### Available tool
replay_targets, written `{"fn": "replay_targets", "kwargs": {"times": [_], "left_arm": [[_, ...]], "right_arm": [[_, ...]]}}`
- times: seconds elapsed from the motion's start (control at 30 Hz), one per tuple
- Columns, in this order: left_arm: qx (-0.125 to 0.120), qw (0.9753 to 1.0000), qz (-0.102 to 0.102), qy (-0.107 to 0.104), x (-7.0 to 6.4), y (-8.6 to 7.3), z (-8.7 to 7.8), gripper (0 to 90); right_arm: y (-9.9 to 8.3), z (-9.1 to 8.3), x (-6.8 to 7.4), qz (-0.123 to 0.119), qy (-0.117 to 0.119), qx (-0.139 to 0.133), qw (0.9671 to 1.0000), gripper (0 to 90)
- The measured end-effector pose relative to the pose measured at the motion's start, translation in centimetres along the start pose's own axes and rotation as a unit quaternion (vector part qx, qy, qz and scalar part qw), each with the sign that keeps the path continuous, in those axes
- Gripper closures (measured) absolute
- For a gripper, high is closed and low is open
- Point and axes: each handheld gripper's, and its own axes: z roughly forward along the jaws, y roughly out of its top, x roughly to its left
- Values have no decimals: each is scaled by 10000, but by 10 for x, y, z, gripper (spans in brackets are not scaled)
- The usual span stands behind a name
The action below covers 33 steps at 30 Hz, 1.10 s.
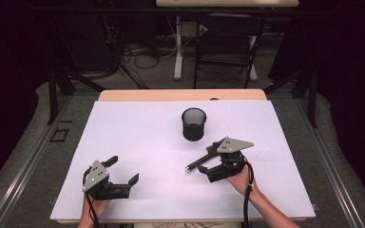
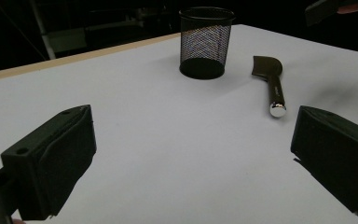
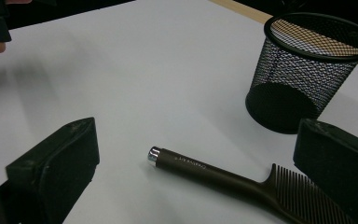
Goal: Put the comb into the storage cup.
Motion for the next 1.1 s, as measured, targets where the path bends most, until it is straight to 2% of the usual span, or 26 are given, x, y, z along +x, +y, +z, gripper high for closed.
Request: {"fn": "replay_targets", "kwargs": {"times": [0.53,0.67,0.83,1.0,1.1], "left_arm": [[20,10000,11,-11,0,0,1,1],[30,10000,17,-12,0,0,1,1],[37,10000,16,-9,1,0,1,1],[42,10000,16,-4,1,0,1,1],[45,10000,21,-2,1,1,0,1]], "right_arm": [[10,24,-4,102,129,168,9997,0],[11,30,-5,116,131,286,9994,12],[13,35,-6,131,102,337,9993,92],[15,41,-6,113,-13,519,9986,273],[15,43,-6,89,27,597,9982,371]]}}
